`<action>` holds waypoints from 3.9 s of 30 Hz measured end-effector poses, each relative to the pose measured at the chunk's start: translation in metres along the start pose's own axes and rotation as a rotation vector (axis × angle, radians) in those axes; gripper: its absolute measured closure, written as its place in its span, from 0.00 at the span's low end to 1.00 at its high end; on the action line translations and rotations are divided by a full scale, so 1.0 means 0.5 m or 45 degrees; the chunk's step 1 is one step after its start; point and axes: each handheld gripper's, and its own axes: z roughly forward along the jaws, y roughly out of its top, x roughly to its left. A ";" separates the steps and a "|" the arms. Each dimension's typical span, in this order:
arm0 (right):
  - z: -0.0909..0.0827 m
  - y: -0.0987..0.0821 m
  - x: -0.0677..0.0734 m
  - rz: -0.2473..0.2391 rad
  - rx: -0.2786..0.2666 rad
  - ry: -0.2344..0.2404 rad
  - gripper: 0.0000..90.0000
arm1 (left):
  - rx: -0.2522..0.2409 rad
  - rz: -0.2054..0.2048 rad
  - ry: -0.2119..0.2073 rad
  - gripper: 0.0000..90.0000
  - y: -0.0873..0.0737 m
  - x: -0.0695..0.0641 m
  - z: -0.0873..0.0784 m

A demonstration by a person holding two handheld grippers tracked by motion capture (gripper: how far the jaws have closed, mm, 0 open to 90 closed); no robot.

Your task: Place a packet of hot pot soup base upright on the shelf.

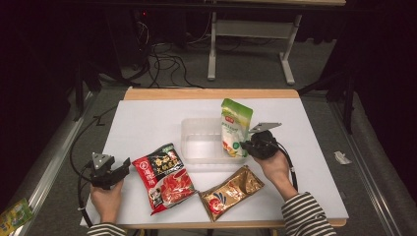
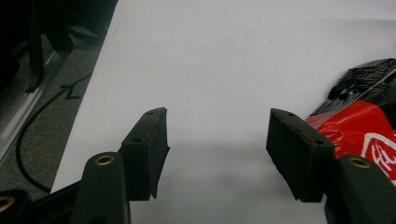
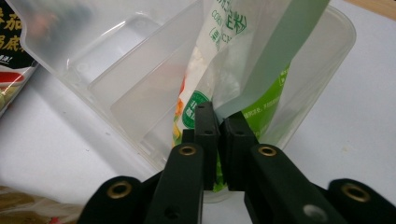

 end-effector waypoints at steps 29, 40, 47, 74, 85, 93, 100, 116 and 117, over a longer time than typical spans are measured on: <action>-0.055 -0.064 0.002 0.039 -0.246 -0.023 0.84 | -0.007 0.001 0.001 0.43 -0.001 -0.001 -0.001; -0.092 -0.129 -0.035 0.189 -0.396 -0.136 0.58 | -0.062 -0.026 0.000 0.42 -0.004 0.003 -0.008; -0.097 -0.174 -0.048 0.245 -0.416 -0.194 0.49 | -0.054 -0.016 -0.006 0.41 -0.004 0.002 -0.009; -0.084 -0.254 0.002 0.284 -0.358 -0.016 0.46 | -0.045 -0.012 -0.009 0.41 -0.003 0.002 -0.007; -0.057 -0.246 0.022 0.253 -0.276 0.097 0.47 | -0.040 -0.016 0.001 0.42 -0.003 0.002 -0.005; -0.029 -0.234 0.034 0.234 -0.183 0.163 0.47 | -0.044 -0.018 0.002 0.42 -0.003 0.002 -0.006; -0.017 -0.230 0.033 0.232 -0.128 0.178 0.53 | -0.044 -0.021 0.004 0.42 -0.003 0.002 -0.006; -0.015 -0.225 0.041 0.180 -0.061 0.254 0.98 | -0.033 -0.014 0.006 0.42 -0.003 0.001 -0.005; -0.016 -0.224 0.042 0.180 -0.058 0.251 0.98 | -0.034 -0.015 0.006 0.42 -0.003 0.001 -0.005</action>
